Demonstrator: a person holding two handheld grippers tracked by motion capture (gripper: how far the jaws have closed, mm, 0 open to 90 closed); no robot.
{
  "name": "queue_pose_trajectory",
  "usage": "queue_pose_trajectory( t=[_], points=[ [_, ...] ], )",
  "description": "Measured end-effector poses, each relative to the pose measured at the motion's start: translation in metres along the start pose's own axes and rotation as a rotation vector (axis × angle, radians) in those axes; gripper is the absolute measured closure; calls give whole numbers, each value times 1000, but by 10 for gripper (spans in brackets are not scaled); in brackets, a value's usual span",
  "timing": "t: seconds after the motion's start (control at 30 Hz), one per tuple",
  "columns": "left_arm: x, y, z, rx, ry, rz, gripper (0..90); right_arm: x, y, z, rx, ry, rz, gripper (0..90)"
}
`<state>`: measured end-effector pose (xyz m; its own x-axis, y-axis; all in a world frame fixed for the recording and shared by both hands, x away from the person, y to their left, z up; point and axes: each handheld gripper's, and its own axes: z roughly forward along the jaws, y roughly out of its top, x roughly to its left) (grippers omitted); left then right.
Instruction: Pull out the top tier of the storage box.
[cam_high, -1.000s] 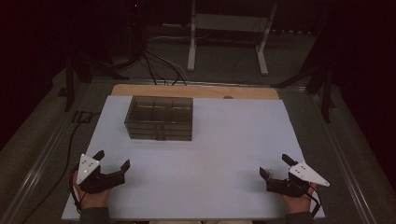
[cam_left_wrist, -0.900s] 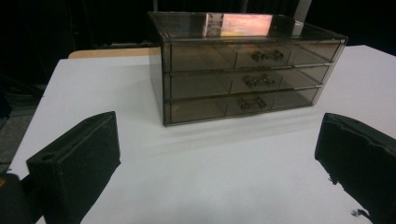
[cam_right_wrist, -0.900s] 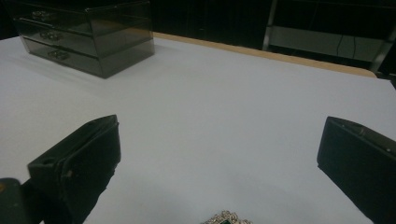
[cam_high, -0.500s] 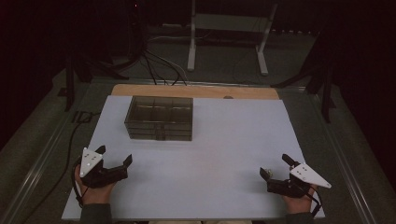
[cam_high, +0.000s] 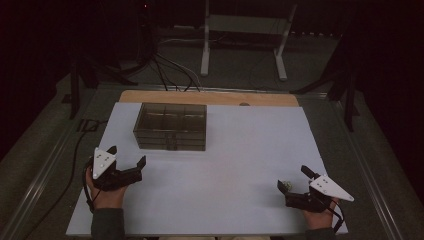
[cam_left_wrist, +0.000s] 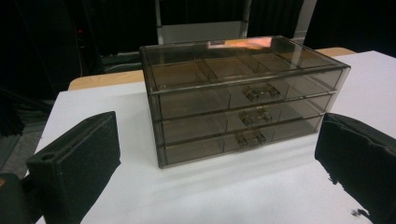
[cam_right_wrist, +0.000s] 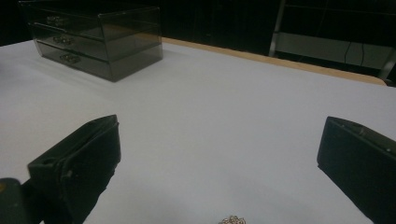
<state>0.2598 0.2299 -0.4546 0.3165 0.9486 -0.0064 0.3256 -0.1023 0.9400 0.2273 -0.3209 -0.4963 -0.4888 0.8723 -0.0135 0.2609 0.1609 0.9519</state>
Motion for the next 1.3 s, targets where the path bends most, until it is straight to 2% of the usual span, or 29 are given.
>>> queue_pose_trajectory(
  t=[0.23, 0.57, 0.73, 1.1, 1.3],
  points=[
    [-2, 6, 12, 9, 9, 2, 12, 0, 0, 0, -2, -4, 3, 0],
    [-3, 8, 21, 13, 13, -32, 12, 0, 0, 0, 1, -8, 9, 0],
    [-7, 12, 26, 15, 10, -25, 12, -1, 0, -1, -2, -12, 12, 0],
    [-24, 22, 49, 27, 7, 13, 12, -3, 0, -2, -5, -26, 26, 0],
    [-29, 23, 57, 25, 16, 5, 12, -3, 0, -2, -3, -32, 31, 0]
  ],
)
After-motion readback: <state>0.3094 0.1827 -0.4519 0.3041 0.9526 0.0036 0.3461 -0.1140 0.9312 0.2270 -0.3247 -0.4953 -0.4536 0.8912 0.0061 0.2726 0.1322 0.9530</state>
